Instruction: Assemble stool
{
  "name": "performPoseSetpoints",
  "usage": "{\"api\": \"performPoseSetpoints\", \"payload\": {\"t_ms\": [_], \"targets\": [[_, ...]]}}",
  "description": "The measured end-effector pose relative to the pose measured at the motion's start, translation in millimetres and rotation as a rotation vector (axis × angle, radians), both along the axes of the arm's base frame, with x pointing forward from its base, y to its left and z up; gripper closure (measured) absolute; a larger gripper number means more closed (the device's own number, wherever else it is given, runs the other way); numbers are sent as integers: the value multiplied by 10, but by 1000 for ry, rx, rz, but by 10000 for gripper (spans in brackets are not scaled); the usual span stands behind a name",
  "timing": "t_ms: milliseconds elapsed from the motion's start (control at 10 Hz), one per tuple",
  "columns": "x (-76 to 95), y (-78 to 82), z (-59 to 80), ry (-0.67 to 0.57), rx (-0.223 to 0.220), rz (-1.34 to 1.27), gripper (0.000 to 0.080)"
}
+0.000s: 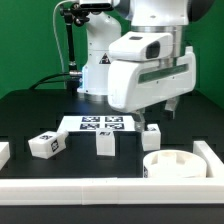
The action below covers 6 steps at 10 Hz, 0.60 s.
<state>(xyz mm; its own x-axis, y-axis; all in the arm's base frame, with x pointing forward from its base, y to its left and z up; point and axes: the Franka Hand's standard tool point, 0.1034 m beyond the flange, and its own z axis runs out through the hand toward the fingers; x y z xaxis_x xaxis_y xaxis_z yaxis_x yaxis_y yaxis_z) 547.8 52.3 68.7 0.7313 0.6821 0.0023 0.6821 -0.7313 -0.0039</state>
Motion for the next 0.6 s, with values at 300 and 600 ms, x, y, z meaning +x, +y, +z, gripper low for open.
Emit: {"api": "performPoseSetpoints", "payload": {"t_ms": [300, 600], "targets": [[29, 22, -7, 0, 2, -16, 150], [-21, 0, -156, 23, 14, -240, 150]]}}
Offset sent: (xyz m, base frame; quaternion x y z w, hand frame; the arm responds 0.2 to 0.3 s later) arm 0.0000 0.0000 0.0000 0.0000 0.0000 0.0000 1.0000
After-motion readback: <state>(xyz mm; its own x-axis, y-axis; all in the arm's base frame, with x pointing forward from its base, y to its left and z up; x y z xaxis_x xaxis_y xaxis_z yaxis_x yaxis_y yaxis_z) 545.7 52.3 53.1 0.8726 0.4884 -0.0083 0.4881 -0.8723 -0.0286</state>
